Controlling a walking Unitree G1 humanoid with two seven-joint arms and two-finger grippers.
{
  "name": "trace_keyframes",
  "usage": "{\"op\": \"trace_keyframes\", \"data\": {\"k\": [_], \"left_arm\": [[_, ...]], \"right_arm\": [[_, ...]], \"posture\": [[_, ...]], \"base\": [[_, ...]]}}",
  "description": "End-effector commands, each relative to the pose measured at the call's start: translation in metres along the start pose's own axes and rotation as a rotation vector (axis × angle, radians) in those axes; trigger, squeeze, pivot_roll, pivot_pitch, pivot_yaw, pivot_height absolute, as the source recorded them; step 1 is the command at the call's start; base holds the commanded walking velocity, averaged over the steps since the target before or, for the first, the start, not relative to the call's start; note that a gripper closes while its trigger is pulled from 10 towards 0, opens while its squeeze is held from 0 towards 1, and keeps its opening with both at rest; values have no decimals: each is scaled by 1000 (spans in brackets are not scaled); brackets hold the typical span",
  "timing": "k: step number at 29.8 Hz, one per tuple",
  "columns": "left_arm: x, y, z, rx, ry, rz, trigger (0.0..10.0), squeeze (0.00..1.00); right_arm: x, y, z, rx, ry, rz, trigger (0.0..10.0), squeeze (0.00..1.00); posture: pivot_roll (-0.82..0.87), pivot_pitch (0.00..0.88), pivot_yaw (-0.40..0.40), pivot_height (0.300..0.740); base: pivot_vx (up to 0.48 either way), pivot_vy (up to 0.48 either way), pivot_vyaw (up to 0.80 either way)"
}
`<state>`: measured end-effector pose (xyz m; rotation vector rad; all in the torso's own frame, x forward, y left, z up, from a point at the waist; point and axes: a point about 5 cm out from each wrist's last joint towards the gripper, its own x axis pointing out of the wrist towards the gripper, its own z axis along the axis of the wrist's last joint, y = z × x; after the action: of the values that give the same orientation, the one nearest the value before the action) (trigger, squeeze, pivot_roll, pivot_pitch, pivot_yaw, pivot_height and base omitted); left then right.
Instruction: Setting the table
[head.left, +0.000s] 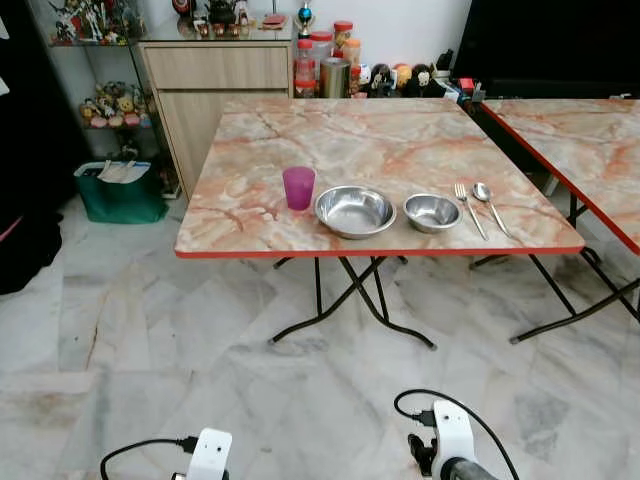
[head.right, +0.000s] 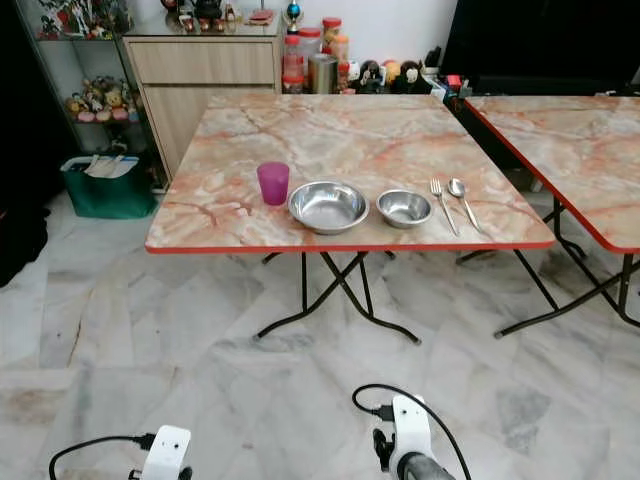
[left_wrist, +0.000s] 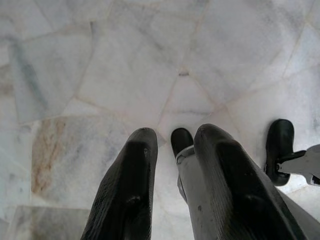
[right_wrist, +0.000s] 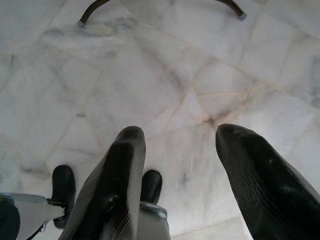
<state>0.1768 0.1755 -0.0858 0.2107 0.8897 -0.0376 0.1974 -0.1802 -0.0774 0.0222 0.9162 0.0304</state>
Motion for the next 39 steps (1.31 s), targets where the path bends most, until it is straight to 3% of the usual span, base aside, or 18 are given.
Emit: {"op": "trace_keyframes", "data": {"k": [1, 11, 18, 23, 33, 39], "left_arm": [[1, 3, 4, 6, -4, 6, 10000, 0], [2, 8, 3, -33, 20, 37, 10000, 0], [2, 9, 2, -36, 26, 36, 10000, 0], [2, 9, 3, -41, 26, 35, 10000, 0], [2, 7, 1, -46, 32, 28, 10000, 0], [2, 8, 1, -46, 33, 32, 10000, 0]], "right_arm": [[1, 0, 5, -27, -18, -4, 10000, 0], [0, -1, 4, 18, -19, -12, 10000, 0], [1, -1, 7, -25, -28, -11, 10000, 0], [1, 0, 7, 17, -32, -16, 10000, 0], [1, -1, 6, 11, -26, -15, 10000, 0], [1, -1, 6, 14, -25, -11, 10000, 0]], "posture": [[27, 0, -48, 740], [30, 0, -48, 740], [28, 0, -46, 740], [28, 0, -46, 740], [26, 0, -46, 740], [26, 0, -46, 740]], "base": [[0, 0, 0], [250, 0, 0], [312, 0, 0], [311, 0, 480], [294, 0, 0], [0, 0, 0]]}}
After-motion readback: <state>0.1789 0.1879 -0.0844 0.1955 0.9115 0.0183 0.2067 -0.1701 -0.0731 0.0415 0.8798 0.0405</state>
